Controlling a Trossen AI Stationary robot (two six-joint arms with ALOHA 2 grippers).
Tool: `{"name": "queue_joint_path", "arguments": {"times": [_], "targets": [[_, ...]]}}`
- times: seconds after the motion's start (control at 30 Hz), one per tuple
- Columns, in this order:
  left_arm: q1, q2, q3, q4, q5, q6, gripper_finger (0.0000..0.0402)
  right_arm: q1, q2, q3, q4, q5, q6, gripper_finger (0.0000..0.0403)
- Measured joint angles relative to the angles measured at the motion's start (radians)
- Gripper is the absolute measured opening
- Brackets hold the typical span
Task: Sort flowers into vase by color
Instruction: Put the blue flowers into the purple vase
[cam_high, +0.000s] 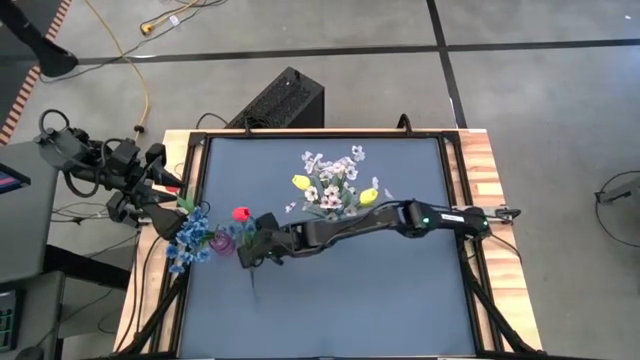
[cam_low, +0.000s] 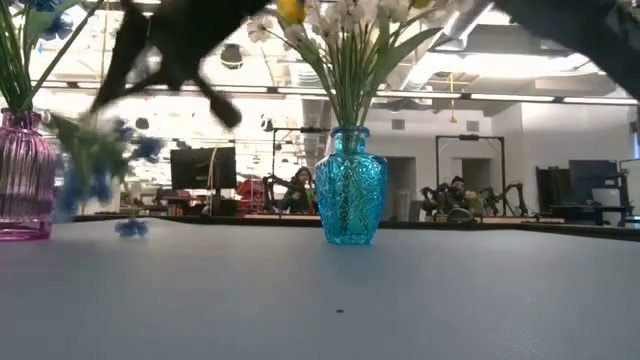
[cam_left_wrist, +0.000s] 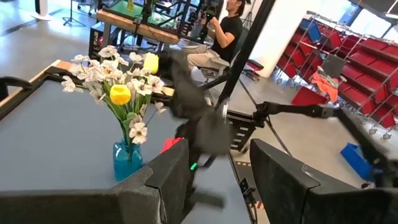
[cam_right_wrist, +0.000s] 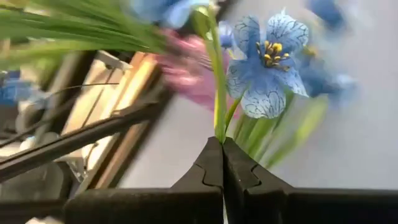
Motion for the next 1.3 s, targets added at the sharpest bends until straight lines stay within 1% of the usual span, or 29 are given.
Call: {"name": "queue_joint_path", "arguments": {"times": [0.1, 0.17, 0.27, 0.37, 0.5, 0.6, 0.7, 0.83, 0.93, 1.0, 1.07, 1.17, 1.27, 1.3], "targets": [[0.000, 0.000, 0.000, 0.000, 0.000, 0.015, 0.0160, 0.035, -0.067, 0.000, -0.052, 0.031, -0.035, 0.0017], [0.000, 0.000, 0.000, 0.000, 0.000, 0.025, 0.0160, 0.058, -0.117, -0.002, -0.100, 0.030, -0.045, 0.0017], [0.000, 0.000, 0.000, 0.000, 0.000, 0.026, 0.0160, 0.096, -0.207, -0.002, -0.188, 0.015, -0.044, 0.0017], [0.000, 0.000, 0.000, 0.000, 0.000, 0.030, 0.0160, 0.135, -0.293, 0.001, -0.270, -0.030, -0.037, 0.0017], [0.000, 0.000, 0.000, 0.001, 0.028, 0.051, 0.0160, 0.186, -0.391, 0.000, -0.259, -0.029, -0.096, 0.0018], [0.000, 0.000, 0.000, 0.001, 0.028, 0.052, 0.0160, 0.223, -0.470, 0.000, -0.193, 0.008, -0.183, 0.0023], [0.000, 0.000, 0.000, 0.001, 0.028, 0.053, 0.0160, 0.251, -0.525, 0.001, -0.083, 0.055, -0.335, 0.0023], [0.000, 0.000, 0.000, 0.001, 0.028, 0.062, 0.0160, 0.272, -0.568, 0.001, 0.114, 0.123, -0.651, 0.0018], [0.000, 0.000, 0.000, 0.001, 0.028, 0.080, 0.0160, 0.270, -0.580, 0.001, 0.285, 0.178, -0.943, 0.0018], [0.000, 0.000, 0.000, 0.002, 0.027, 0.103, 0.0160, 0.253, -0.565, 0.003, 0.394, 0.189, -1.147, 0.0018], [0.000, 0.000, 0.000, 0.012, 0.023, 0.125, 0.0160, 0.223, -0.537, 0.003, 0.481, 0.187, -1.277, 0.0018], [0.000, 0.000, -0.001, 0.078, 0.023, 0.168, 0.0160, 0.155, -0.476, 0.000, 0.570, 0.187, -1.356, 0.0018], [0.000, 0.000, -0.001, 0.144, 0.023, 0.217, 0.0160, 0.078, -0.408, -0.002, 0.698, 0.184, -1.365, 0.0018], [0.000, 0.000, -0.001, 0.152, 0.023, 0.233, 0.0160, 0.054, -0.390, -0.001, 0.749, 0.168, -1.360, 0.0018]]}}
